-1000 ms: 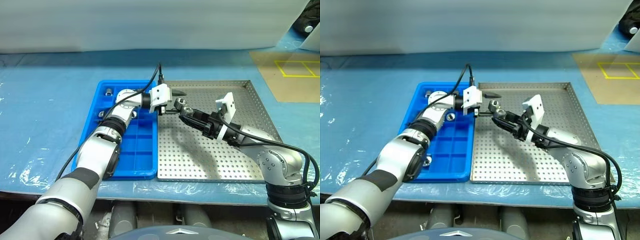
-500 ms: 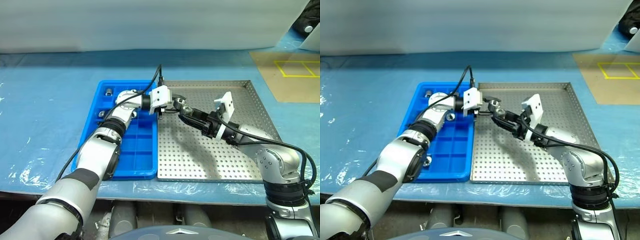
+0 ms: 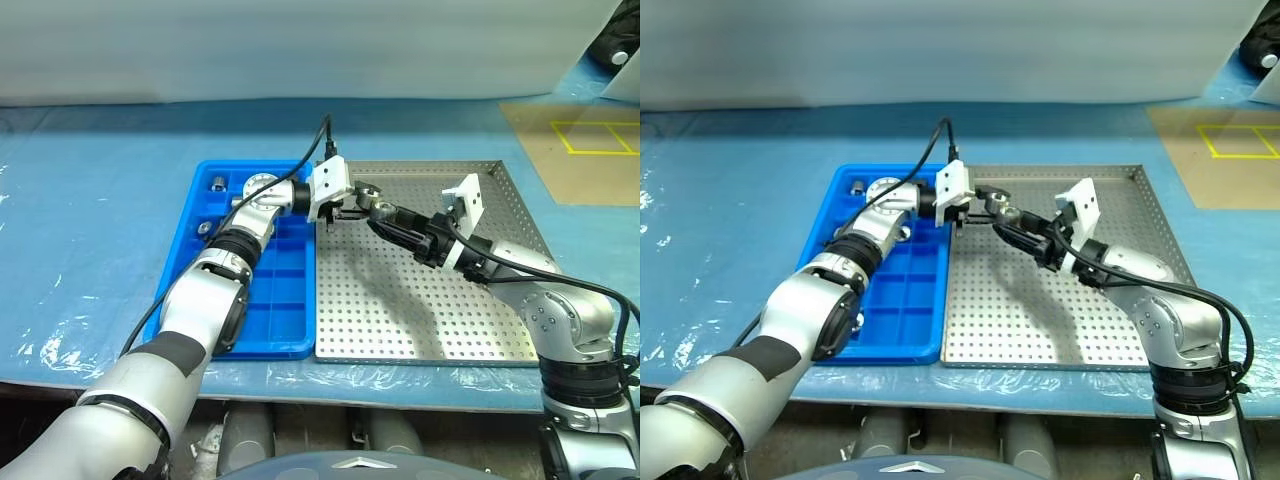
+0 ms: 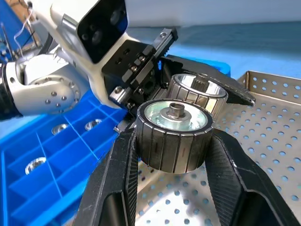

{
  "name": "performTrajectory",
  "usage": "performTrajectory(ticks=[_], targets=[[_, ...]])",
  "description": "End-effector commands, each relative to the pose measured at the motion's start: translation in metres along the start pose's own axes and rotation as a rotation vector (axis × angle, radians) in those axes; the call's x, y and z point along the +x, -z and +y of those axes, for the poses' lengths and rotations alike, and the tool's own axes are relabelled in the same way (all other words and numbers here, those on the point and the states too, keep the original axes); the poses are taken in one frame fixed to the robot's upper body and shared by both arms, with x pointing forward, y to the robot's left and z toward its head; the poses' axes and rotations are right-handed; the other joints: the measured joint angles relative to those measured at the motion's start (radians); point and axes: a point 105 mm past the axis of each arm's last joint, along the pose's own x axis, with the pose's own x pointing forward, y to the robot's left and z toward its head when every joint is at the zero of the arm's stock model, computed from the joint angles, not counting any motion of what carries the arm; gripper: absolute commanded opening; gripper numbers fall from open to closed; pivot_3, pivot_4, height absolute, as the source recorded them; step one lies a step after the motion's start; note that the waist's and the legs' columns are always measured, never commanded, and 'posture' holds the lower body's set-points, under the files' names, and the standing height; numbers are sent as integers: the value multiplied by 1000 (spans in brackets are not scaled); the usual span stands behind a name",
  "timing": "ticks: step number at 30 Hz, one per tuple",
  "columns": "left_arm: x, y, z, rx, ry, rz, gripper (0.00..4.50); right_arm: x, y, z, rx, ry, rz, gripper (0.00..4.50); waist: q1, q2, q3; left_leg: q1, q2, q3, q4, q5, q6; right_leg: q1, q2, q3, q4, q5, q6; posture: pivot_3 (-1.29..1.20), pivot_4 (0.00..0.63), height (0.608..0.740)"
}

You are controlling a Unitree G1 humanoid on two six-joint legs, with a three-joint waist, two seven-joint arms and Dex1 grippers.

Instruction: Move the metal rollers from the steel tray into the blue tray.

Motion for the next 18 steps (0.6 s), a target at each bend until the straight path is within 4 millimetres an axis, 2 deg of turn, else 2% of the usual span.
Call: performTrajectory(ticks=[1, 5, 9, 15, 18], targets=[[-9, -18, 19, 38, -80, -64, 1356, -6, 30, 7, -218, -30, 180, 1646, 0, -1, 0, 0, 0, 0, 0, 0, 0, 0, 0, 0, 0, 0, 0, -374, 150, 740], [-10, -20, 19, -31, -57, -83, 1356, -4, 36, -9, -481, 45, 223, 1646, -9, -1, 1, 0, 1, 0, 0, 0, -1, -1, 1, 0, 0, 0, 0, -370, 150, 740], [-12, -22, 20, -85, -39, -99, 1356, 0, 39, -18, -608, 73, 232, 1646, -7, -1, 1, 0, 1, 0, 1, 0, -2, -1, 0, 1, 2, 0, 0, -365, 150, 740], [-15, -16, 22, -85, -70, -68, 1356, -5, 27, -31, -505, 153, 143, 1646, -5, -1, 1, 0, 1, 0, 1, 0, 0, -2, 1, 1, 2, 0, 0, -365, 150, 740], [-8, 2, 5, -56, -19, 20, 1356, -16, 15, -37, -338, 193, 58, 1646, -5, -1, 1, -2, 1, 0, 3, -1, 1, -2, 0, 1, 2, 0, 0, -371, 150, 740]])
